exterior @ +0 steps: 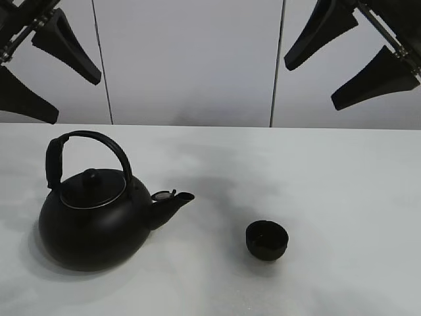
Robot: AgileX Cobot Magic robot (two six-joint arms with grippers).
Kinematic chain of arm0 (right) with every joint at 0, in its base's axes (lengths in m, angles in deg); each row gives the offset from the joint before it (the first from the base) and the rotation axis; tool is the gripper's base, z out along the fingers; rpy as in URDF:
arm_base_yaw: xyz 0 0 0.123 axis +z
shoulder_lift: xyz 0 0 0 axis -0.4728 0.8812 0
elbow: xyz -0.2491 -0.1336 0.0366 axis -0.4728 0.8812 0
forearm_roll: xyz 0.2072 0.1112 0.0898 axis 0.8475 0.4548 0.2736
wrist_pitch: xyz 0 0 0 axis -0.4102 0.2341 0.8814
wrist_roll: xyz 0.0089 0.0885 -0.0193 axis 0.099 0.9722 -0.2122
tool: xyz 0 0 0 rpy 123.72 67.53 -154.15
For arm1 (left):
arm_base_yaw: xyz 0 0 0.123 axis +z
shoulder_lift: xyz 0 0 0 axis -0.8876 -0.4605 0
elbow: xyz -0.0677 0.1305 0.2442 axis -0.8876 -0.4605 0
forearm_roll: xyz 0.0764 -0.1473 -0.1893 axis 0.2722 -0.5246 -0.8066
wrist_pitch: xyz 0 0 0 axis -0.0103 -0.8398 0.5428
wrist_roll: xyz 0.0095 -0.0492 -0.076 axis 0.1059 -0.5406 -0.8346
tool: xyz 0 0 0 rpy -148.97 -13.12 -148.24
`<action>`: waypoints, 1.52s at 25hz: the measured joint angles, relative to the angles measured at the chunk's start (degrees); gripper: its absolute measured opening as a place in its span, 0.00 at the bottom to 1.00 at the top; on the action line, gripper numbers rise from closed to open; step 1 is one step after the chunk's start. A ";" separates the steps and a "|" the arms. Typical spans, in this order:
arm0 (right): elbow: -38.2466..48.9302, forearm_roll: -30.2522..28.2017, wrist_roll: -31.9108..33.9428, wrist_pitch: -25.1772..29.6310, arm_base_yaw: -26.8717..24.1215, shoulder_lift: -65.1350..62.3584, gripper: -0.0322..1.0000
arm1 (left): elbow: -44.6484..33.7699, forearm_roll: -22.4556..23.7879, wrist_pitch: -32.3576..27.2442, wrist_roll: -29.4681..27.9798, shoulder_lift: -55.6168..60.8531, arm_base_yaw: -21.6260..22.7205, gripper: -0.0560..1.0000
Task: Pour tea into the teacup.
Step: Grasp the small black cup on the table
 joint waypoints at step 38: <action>-20.94 -40.23 10.71 14.63 24.44 15.53 0.66 | 0.00 0.00 0.00 0.00 0.00 0.00 0.53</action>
